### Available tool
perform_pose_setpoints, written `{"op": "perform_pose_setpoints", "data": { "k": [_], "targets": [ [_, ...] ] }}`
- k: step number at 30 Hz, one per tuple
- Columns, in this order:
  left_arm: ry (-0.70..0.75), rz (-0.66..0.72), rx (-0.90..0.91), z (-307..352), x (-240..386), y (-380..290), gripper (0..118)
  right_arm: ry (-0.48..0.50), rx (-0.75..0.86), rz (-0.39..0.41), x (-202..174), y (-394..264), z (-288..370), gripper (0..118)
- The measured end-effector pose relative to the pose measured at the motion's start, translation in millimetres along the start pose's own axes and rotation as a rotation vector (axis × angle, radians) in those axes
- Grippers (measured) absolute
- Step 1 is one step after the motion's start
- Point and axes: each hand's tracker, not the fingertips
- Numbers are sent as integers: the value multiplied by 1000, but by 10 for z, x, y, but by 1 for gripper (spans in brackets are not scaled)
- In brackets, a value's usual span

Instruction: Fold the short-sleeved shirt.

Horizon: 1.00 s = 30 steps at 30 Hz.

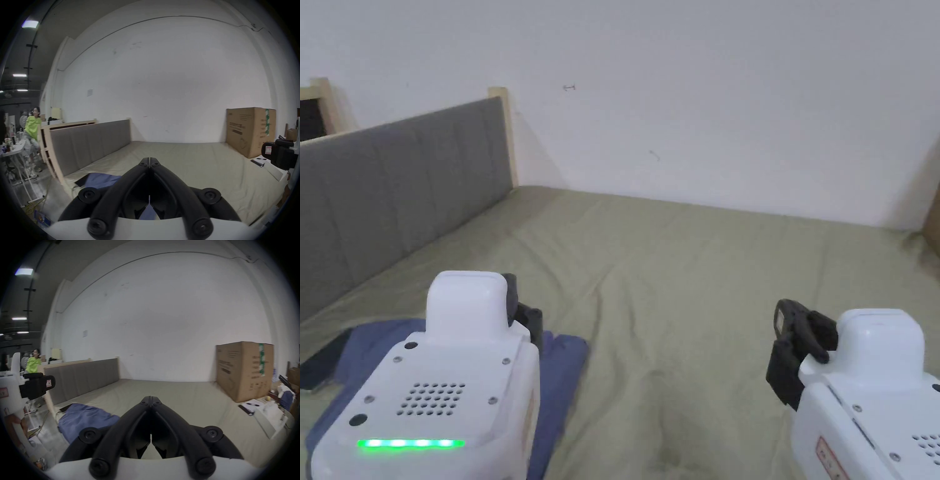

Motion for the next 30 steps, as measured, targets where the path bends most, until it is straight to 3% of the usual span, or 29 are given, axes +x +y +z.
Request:
{"op": "perform_pose_setpoints", "data": {
  "k": [6,12,23,30],
  "targets": [
    [162,-11,-35,132,-536,-11,0,208,-37,42,-613,-73,-293,0],
    [209,1,-70,108,-778,-133,0,302,-74,67,-975,-168,-444,0],
    [123,70,-257,-643,-772,-625,0,275,-170,87,-939,-399,-790,0],
    [30,72,-635,-1941,-823,-1431,0,215,-274,52,-736,-677,-1111,0]
  ]
}}
